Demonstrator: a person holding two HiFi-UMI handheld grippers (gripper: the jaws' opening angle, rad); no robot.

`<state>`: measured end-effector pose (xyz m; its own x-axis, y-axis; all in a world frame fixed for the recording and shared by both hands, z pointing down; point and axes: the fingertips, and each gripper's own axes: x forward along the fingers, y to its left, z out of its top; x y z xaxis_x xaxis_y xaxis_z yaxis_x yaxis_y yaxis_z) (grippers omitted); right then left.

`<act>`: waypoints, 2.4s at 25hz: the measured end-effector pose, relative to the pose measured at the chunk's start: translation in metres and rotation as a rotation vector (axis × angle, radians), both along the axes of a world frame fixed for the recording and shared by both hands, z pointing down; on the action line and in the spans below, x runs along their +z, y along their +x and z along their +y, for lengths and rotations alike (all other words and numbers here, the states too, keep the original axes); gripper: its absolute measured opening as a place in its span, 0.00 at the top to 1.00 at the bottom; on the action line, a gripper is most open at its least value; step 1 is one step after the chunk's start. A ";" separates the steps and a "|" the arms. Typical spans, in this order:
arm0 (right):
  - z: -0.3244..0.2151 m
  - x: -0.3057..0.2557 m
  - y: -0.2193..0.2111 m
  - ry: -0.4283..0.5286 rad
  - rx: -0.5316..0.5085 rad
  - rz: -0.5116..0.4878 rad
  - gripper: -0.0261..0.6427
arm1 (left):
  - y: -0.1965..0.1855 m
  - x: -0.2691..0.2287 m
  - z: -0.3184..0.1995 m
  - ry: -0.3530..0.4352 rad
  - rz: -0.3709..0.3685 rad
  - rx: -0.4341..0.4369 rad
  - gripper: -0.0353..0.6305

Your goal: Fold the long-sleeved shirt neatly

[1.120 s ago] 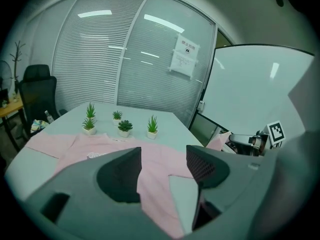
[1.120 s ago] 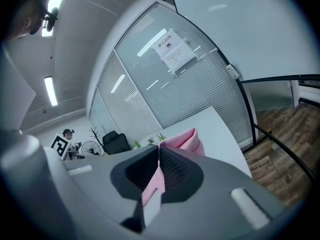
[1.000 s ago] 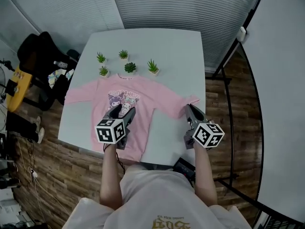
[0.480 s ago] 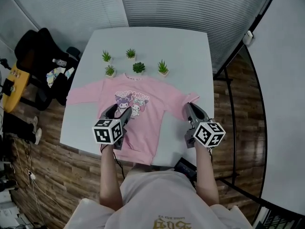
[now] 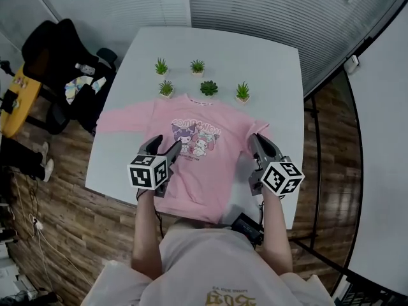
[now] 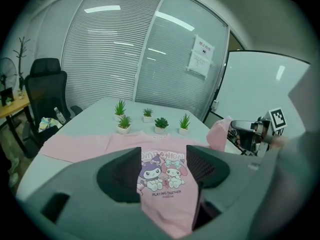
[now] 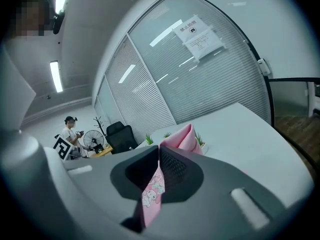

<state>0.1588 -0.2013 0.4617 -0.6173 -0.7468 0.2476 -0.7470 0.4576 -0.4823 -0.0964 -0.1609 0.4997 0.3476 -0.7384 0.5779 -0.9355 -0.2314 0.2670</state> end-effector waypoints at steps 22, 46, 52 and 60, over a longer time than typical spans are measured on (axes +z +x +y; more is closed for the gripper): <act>-0.051 0.001 -0.145 0.008 -0.100 0.030 0.93 | -0.090 0.033 -0.037 -0.052 0.054 -0.009 0.52; -0.070 0.032 -0.279 -0.006 -0.273 0.078 0.93 | -0.137 0.061 -0.046 -0.087 0.074 -0.005 0.52; -0.071 0.079 -0.302 -0.067 -0.310 0.127 0.93 | -0.144 0.079 -0.041 -0.109 0.052 -0.010 0.51; -0.074 0.141 -0.325 -0.162 -0.318 0.176 0.93 | -0.143 0.100 -0.029 -0.157 0.071 0.001 0.51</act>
<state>-0.1659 -0.2751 0.6027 -0.7491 -0.4680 0.4688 -0.6580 0.6078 -0.4446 -0.2398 -0.1896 0.5997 0.3927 -0.6407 0.6597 -0.9126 -0.1828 0.3657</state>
